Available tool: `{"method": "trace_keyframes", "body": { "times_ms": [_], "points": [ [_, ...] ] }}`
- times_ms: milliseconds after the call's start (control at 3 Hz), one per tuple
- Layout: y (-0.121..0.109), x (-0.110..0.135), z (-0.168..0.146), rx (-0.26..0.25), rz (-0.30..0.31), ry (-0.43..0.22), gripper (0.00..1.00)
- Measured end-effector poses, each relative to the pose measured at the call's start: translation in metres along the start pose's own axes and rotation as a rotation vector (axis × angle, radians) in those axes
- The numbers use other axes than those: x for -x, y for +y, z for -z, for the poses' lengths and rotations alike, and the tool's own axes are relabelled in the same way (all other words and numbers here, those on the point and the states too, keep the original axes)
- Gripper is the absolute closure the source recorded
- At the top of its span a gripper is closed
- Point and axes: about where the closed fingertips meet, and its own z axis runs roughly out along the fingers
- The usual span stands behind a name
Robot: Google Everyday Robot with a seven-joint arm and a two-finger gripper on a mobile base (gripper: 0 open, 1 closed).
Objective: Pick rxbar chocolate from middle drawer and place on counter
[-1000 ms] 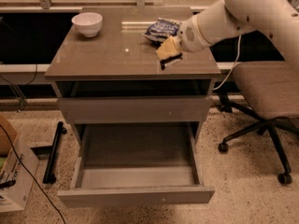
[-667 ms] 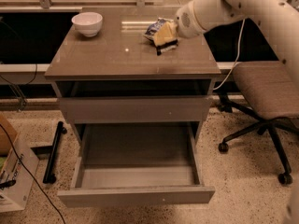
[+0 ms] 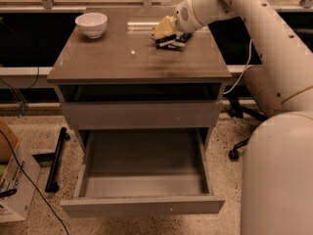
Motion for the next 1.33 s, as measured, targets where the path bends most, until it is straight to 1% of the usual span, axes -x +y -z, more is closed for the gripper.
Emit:
{"method": "trace_keyframes", "body": {
  "times_ms": [333,667,1000,1333],
  "points": [
    [-0.0025,0.0050,0.0005,0.000,0.000,-0.012,0.35],
    [-0.0014,0.0031,-0.0031,0.003,-0.001,-0.007,0.11],
    [-0.0003,0.0025,-0.0067,0.008,0.000,-0.003,0.00],
    [-0.0002,0.0025,-0.0068,0.008,0.000,-0.003,0.00]
  ]
}}
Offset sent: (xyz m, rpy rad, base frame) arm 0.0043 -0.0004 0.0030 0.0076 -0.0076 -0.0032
